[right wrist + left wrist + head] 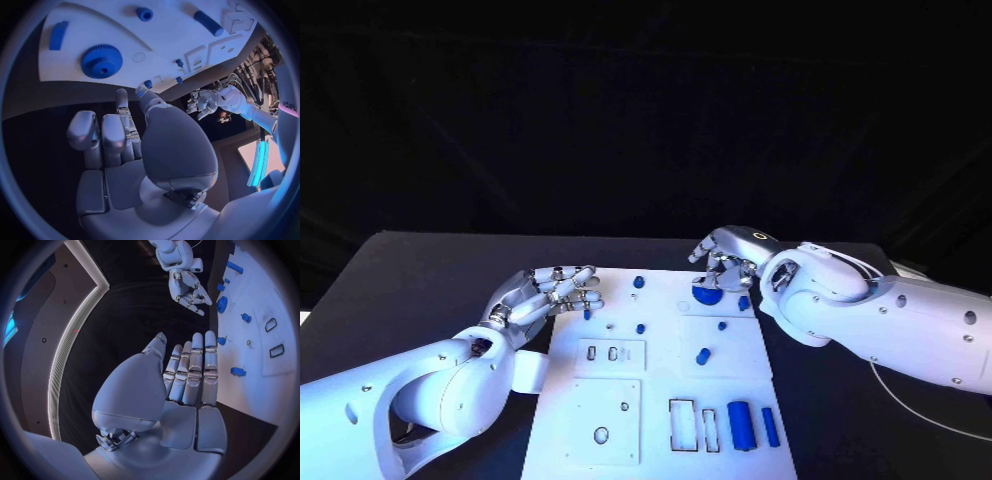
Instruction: Assemble the parts on the task board
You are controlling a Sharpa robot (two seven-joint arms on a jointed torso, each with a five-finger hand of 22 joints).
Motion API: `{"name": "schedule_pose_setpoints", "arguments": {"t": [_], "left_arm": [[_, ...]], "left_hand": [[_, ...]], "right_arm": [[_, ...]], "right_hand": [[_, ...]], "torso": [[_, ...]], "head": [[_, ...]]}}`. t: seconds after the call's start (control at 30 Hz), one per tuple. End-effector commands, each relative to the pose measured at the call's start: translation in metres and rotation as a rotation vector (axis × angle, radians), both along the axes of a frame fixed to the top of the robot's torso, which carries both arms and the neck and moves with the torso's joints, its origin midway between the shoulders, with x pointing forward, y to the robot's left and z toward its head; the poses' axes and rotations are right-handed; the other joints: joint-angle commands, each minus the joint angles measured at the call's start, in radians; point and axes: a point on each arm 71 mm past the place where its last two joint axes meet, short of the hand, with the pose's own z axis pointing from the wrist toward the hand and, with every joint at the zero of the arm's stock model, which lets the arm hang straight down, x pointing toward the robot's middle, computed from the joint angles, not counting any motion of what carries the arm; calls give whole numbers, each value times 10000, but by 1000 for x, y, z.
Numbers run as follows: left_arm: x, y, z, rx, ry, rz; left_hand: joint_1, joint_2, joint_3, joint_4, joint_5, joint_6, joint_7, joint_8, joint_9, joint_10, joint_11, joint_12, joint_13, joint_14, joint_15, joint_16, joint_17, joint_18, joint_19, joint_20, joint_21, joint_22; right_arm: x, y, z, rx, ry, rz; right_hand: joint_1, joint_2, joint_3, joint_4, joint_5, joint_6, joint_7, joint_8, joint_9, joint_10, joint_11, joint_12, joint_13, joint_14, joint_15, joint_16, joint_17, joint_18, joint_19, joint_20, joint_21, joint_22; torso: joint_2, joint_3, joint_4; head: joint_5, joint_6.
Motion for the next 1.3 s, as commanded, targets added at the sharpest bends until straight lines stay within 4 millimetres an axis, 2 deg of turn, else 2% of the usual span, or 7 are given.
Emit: {"name": "schedule_pose_setpoints", "arguments": {"t": [0.03, 0.07, 0.13, 0.23, 0.4, 0.93, 1.3], "left_arm": [[0, -2, 1, -134, -71, -197], [1, -3, 1, -135, -69, -200], [1, -3, 1, -136, -65, -205], [2, -3, 0, -139, -59, -217], [2, -4, 0, -148, -50, -245], [2, -5, -1, -147, -19, -272], [3, -4, -2, -118, 30, -262]], "left_hand": [[30, 67, -14, -58, 4, -24, 54, -45, -14, -19, 75, -54, -13, -57, 3, -18, 11, 92, -15, 2, -7, -13], [30, 67, -14, -58, 4, -24, 54, -45, -14, -19, 75, -54, -13, -57, 3, -18, 11, 92, -15, 2, -7, -13], [30, 67, -14, -58, 4, -24, 54, -45, -14, -19, 75, -54, -13, -57, 3, -18, 11, 92, -15, 2, -7, -13], [30, 67, -14, -58, 4, -24, 54, -45, -14, -19, 75, -54, -13, -57, 3, -18, 11, 92, -15, 2, -7, -13], [30, 67, -14, -58, 4, -24, 54, -45, -14, -19, 75, -54, -13, -57, 3, -18, 11, 92, -15, 2, -7, -13], [30, 67, -14, -58, 4, -24, 54, -45, -14, -19, 75, -54, -13, -57, 3, -18, 11, 92, -15, 2, -7, -13], [30, 67, -14, -58, 4, -24, 54, -45, -14, -19, 75, -54, -13, -57, 3, -18, 11, 92, -15, 2, -7, -13]], "right_arm": [[0, -11, -6, 666, 1233, -598], [0, -17, -7, 662, 1361, -744], [1, -24, -8, 652, 1520, -949], [4, -33, -11, 634, 1659, -1202], [12, -35, -17, 612, 1760, -1438], [18, -9, -41, 189, 2104, -957], [17, -3, -44, -15, 1963, -903]], "right_hand": [[-42, -138, -405, 89, 163, -105, -81, -35, -20, 195, -116, 1271, 1203, 588, -70, 1014, 1345, -253, 427, -68, 457, 782], [146, -16, -724, 150, 336, -161, -165, 14, -6, -352, -134, 3321, 3477, 572, 27, 1486, 1914, -322, 551, -89, 669, 1086], [212, 130, -1108, 342, 459, -288, -36, 28, -8, -494, -98, 5631, 5991, 592, 6, 1983, 2641, -412, 702, 111, 893, 1506], [259, 259, -1499, 601, 530, -391, 70, 64, -9, -480, 51, 7189, 7789, 640, 122, 2374, 3252, -429, 846, 110, 1099, 1883], [366, 321, -1641, 683, 594, -481, 115, 64, -18, -453, 105, 7629, 8344, 657, 149, 2500, 3448, -443, 897, 138, 1180, 2027], [503, 463, -1835, 763, 621, -316, 100, 249, 24, -51, 111, 8677, 9572, 704, 168, 2718, 3811, -484, 994, 172, 1312, 2275], [545, 588, -1895, 777, 614, -133, 57, 369, 45, 97, 75, 8996, 9954, 725, 146, 2798, 3950, -514, 1079, 160, 1390, 2439]], "torso": [[-121, 77, -148], [-139, 89, -171], [-160, 110, -210], [-186, 143, -263], [-185, 182, -294], [-181, 194, -263], [-195, 173, -242]], "head": [[-41, -45], [-53, -48], [-58, -56], [-71, -48], [-95, -43], [-105, -135], [-103, -179]]}}
